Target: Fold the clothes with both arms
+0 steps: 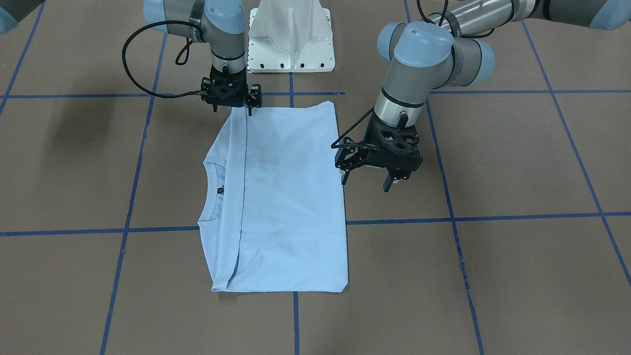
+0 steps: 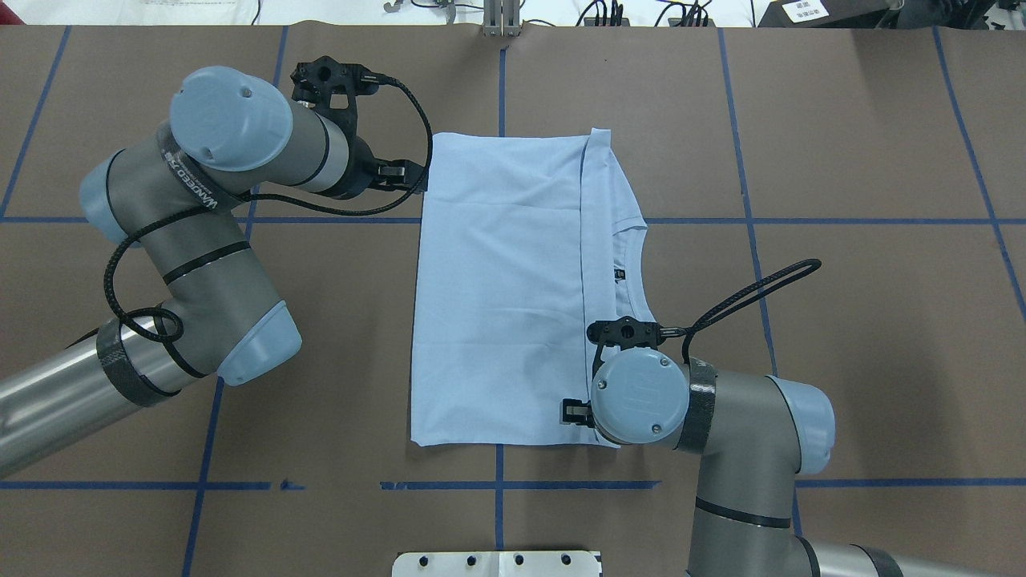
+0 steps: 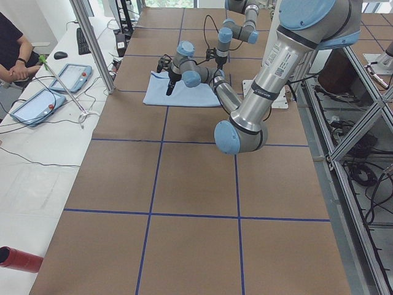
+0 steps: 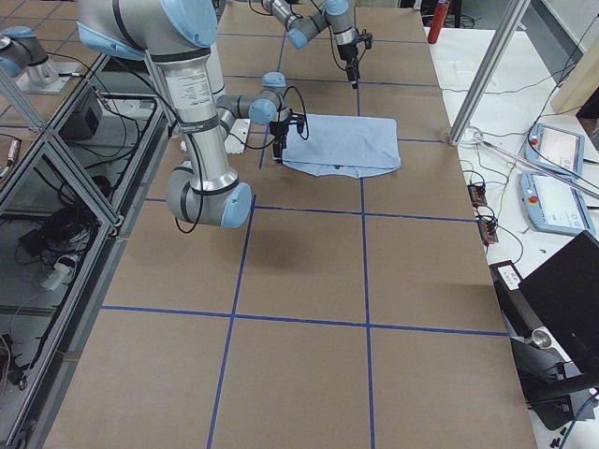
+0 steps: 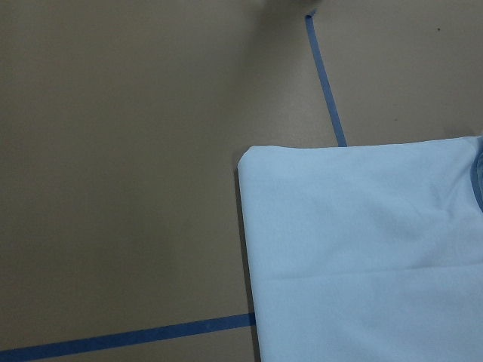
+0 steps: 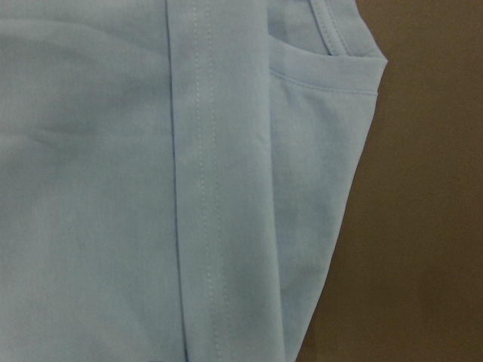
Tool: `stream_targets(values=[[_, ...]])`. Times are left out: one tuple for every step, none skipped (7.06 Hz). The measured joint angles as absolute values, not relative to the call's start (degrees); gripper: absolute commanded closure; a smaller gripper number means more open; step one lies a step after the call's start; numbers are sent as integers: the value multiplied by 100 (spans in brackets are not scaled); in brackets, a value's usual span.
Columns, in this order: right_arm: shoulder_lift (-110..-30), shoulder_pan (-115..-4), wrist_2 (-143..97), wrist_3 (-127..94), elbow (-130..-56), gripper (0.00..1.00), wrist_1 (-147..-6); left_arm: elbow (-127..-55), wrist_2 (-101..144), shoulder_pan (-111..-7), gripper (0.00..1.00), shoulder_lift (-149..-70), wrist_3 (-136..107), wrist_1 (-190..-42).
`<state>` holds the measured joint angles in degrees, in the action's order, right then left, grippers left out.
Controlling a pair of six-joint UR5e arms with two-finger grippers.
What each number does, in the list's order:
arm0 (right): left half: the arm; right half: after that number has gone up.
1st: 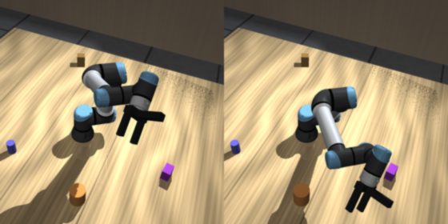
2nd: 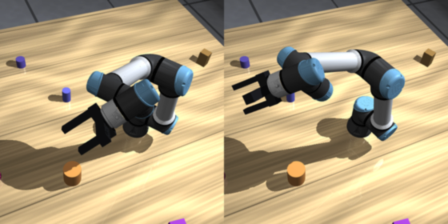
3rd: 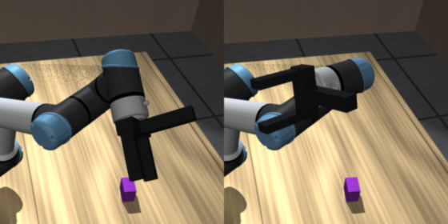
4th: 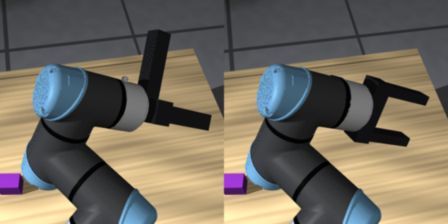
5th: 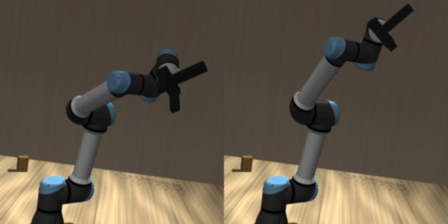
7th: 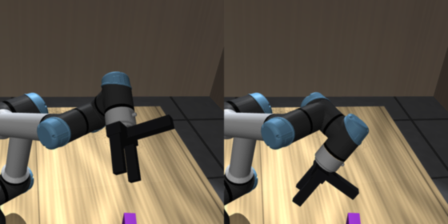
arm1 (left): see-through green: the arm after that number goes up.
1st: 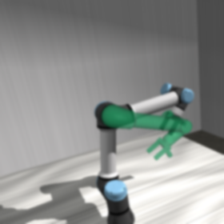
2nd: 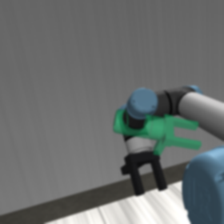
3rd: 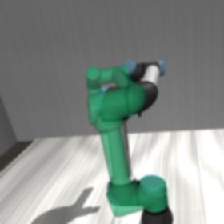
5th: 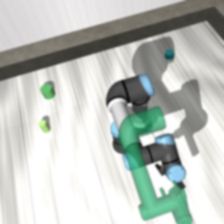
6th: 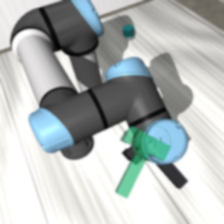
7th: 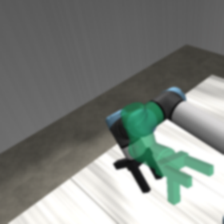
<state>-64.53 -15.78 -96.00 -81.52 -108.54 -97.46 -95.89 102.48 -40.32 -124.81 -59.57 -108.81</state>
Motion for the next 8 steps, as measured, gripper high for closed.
stream_targets(values=[[-6452,-1576,-9625,-8067,-10830,0,-9754,-9589,10250,-4029,0,-12481,-5963,-10894],[-6449,-1574,-9655,-7945,-10817,0,-9785,-9589,10252,-4027,0,-12481,-5968,-10902],[-6435,-1574,-9669,-7769,-10811,0,-9860,-9586,10250,-4026,0,-12478,-5973,-10923],[-6409,-1575,-9674,-7612,-10806,0,-9936,-9580,10249,-4026,0,-12475,-5975,-10964],[-6391,-1578,-9678,-7532,-10804,0,-9977,-9576,10248,-4022,0,-12473,-5976,-10997],[-6378,-1581,-9683,-7468,-10802,0,-9984,-9574,10248,-4020,0,-12472,-5976,-11017],[-6362,-1581,-9683,-7403,-10796,0,-9982,-9572,10248,-4018,0,-12472,-5979,-11026],[-6352,-1580,-9679,-7370,-10779,0,-9981,-9572,10250,-4017,0,-12473,-5983,-11029]])
